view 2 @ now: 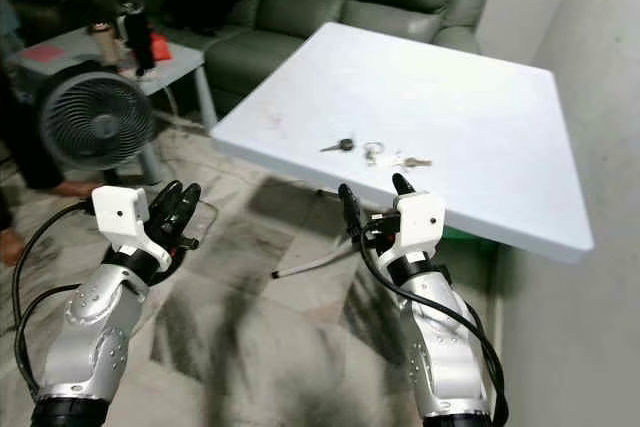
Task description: Hang keys on a hook
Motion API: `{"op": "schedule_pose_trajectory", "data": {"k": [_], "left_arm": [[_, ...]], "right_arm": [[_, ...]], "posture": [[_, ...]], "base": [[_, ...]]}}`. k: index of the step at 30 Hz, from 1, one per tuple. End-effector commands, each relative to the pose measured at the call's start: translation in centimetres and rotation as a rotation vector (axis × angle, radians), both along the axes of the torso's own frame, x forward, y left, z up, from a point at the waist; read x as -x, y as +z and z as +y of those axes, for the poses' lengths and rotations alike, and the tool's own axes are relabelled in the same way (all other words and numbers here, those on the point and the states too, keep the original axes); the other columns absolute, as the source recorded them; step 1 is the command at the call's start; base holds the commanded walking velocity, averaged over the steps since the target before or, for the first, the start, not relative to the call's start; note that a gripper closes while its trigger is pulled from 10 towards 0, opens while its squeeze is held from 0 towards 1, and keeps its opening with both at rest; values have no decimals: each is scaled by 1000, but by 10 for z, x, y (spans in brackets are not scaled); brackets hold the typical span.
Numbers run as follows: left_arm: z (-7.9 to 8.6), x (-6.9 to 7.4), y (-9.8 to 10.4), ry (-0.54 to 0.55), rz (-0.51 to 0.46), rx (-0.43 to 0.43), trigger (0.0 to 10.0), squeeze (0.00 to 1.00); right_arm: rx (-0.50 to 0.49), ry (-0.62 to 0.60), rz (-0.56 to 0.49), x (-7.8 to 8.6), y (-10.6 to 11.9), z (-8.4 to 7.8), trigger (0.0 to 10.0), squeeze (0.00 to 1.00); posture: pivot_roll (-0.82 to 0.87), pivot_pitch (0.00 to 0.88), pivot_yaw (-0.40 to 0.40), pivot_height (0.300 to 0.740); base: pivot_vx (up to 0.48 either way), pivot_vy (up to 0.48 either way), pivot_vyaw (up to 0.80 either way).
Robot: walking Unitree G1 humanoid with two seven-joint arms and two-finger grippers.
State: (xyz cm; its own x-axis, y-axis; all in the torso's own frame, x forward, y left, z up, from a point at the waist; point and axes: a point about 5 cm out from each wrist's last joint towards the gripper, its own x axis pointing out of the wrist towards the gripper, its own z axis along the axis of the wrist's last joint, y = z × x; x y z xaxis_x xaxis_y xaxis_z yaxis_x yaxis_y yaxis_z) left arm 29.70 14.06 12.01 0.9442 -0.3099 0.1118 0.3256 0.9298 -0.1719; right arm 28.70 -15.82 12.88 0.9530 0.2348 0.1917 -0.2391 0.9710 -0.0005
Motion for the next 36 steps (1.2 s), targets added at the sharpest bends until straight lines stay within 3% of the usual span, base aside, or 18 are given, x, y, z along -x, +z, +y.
{"op": "schedule_pose_trajectory", "data": {"k": [1,36], "left_arm": [[11,-2,4,31,-15,-22,10000,0],[8,-5,3,41,-15,-19,10000,0]], "right_arm": [[-13,17,-28,-2,7,6,10000,0],[-2,26,-31,-4,9,3,10000,0]], "posture": [[-57,0,-43,740],[-64,0,-57,740]], "base": [[352,0,0],[348,0,0]]}}
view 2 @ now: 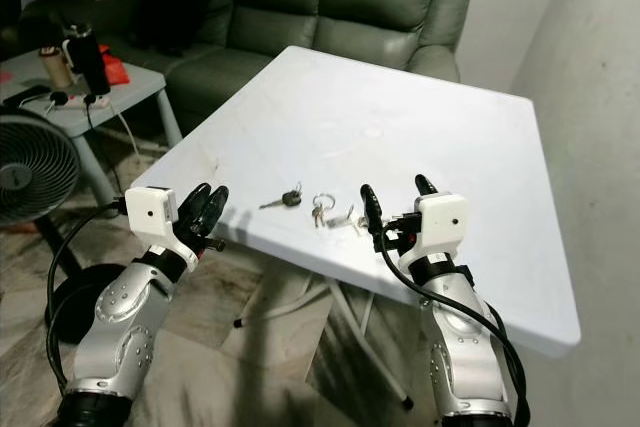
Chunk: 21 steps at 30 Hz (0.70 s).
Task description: Hang keys on a hook
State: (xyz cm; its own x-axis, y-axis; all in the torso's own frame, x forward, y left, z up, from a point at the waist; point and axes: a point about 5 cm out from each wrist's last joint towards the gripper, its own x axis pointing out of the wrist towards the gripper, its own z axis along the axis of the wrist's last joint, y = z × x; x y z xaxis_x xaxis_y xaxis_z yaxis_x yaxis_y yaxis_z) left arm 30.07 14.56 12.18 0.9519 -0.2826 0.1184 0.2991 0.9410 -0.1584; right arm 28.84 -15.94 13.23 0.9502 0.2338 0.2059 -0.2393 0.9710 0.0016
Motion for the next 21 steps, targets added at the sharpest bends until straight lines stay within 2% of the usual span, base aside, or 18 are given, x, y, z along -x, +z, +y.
{"op": "schedule_pose_trajectory", "data": {"k": [1,16,21], "left_arm": [[3,-1,2,11,-5,-8,10000,0],[1,-1,2,14,-10,-5,10000,0],[-3,3,0,5,-25,-9,10000,0]], "right_arm": [[3,26,-18,-2,6,4,10000,0],[14,34,-20,-3,7,4,10000,0],[86,89,-14,-2,6,7,10000,0]], "posture": [[-64,0,-57,740],[-64,0,-64,740],[-60,0,-72,740]], "base": [[345,0,0],[336,0,0],[0,0,0]]}}
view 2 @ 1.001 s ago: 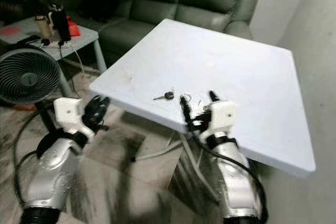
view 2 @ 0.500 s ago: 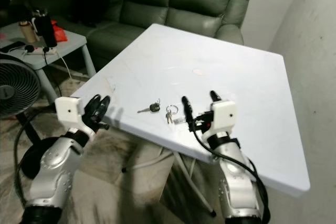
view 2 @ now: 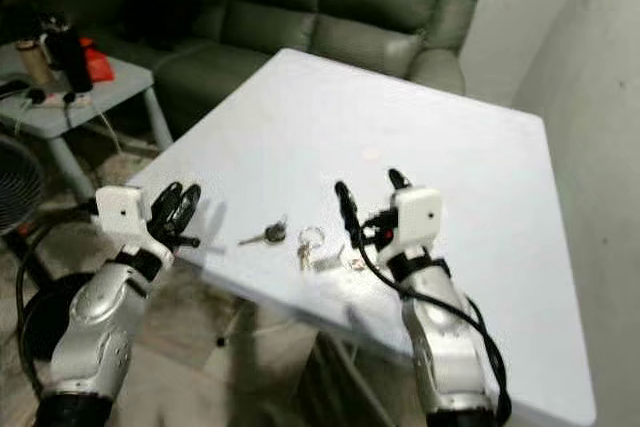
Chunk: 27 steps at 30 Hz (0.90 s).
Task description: Hang keys on a hook
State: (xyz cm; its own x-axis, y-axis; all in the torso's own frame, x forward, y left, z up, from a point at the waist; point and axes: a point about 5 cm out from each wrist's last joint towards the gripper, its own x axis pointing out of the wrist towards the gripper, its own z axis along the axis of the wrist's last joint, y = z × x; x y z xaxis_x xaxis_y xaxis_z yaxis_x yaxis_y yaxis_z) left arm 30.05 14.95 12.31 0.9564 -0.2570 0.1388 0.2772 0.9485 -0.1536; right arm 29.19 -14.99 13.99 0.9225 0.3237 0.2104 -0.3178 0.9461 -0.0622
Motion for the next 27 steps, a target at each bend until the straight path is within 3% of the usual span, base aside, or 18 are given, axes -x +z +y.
{"op": "schedule_pose_trajectory", "data": {"k": [1,13,21,27], "left_arm": [[-8,3,-1,-26,-4,-13,10000,0],[-24,27,-14,-95,14,-54,10000,0],[-33,38,-20,-151,28,-80,10000,0],[-50,53,-22,-231,36,-90,10000,0]], "right_arm": [[36,14,9,1,-1,-3,10000,0],[164,131,83,1,-7,-13,10000,0],[225,237,147,7,-16,-11,10000,0],[235,359,225,15,-25,-5,10000,0]], "posture": [[-60,0,-72,740],[-41,58,-112,740],[-38,79,-124,740],[-30,107,-131,740]], "base": [[0,0,0],[0,0,0],[0,0,0],[0,0,0]]}}
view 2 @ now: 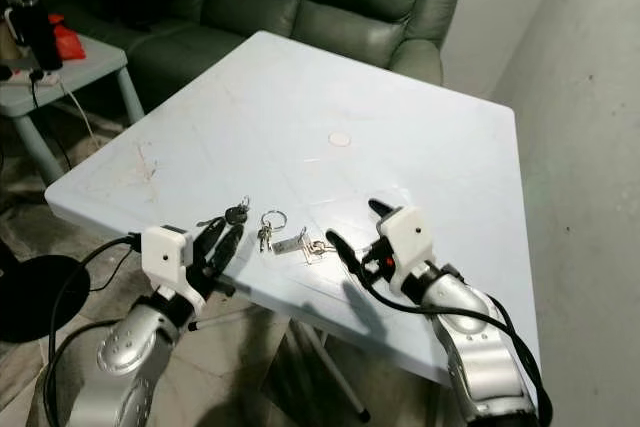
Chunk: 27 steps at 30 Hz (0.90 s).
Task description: Hang keys on a hook
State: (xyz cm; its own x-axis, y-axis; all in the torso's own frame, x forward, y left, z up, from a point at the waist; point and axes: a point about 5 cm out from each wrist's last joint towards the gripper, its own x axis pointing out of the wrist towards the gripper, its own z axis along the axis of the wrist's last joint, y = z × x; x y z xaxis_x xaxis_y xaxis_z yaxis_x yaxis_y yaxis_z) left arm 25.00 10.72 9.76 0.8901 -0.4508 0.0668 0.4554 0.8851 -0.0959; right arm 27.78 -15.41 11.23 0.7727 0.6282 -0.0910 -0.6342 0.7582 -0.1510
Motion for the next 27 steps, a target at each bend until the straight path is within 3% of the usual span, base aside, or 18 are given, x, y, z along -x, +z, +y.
{"op": "schedule_pose_trajectory", "data": {"k": [1,18,19,20,21,22,27], "left_arm": [[-10,5,3,-43,-7,-9,10000,0],[-26,33,-5,-73,59,-6,10000,0],[-26,34,-5,-72,60,-5,10000,0],[-26,34,-5,-71,62,-5,10000,0],[-26,34,-5,-70,63,-5,10000,0],[-26,34,-5,-68,63,-6,10000,0],[-26,34,-4,-64,65,-7,10000,0]], "right_arm": [[7,30,13,2,1,0,10000,0],[6,154,89,3,-3,8,10000,0],[6,157,93,3,-3,8,7804,0],[6,159,95,3,-3,8,7804,0],[1,161,100,3,-3,8,6627,0],[-4,162,104,3,-3,8,4353,0],[-26,147,124,4,-3,15,4784,0]], "posture": [[-27,119,-133,740],[-13,155,-142,740],[-10,155,-144,740],[-10,155,-144,740],[-10,155,-144,740],[-10,155,-144,740],[-9,155,-143,740]], "base": [[0,0,0],[0,0,0],[0,0,0],[0,0,0],[0,0,0],[0,0,0],[0,0,0]]}}
